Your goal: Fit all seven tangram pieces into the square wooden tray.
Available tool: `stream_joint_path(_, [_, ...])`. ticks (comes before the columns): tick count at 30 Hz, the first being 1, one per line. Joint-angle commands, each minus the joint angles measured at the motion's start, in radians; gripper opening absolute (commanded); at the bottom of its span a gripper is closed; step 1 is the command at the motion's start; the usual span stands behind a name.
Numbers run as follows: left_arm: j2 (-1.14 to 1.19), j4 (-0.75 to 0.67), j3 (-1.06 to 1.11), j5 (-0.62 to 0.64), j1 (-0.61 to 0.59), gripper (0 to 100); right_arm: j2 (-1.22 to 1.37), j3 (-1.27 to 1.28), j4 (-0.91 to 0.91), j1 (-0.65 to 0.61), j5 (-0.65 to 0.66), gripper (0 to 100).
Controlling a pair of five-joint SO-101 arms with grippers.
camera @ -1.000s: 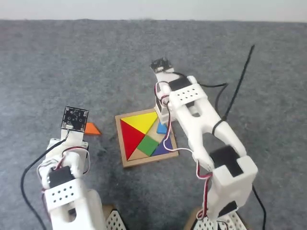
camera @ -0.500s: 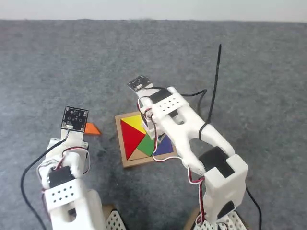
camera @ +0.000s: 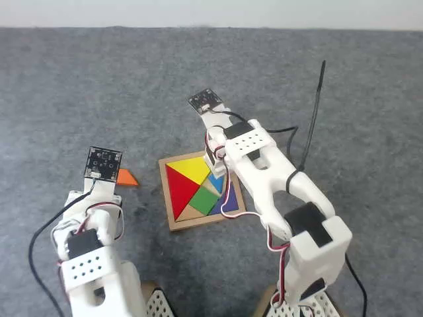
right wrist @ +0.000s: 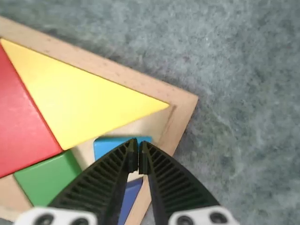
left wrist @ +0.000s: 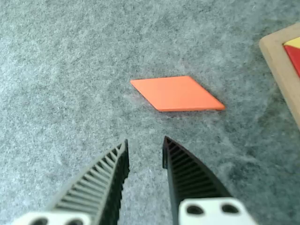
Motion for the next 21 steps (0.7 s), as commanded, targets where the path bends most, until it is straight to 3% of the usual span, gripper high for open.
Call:
stream_joint_path(1, [-0.021, 0.005, -0.018, -0.009, 0.002, 12, -0.013, -0.005, 0.001, 0.002, 0.04, 0.7])
stream_joint_path(12, [-0.023, 0.005, -0.018, -0.009, 0.002, 12, -0.008, 0.034, 0.058, -0.147, 0.186, 0.7])
stream_joint_path(21, [-0.023, 0.005, -0.018, -0.009, 0.002, 12, -0.203, 0.023, 0.14, -0.104, 0.196, 0.7])
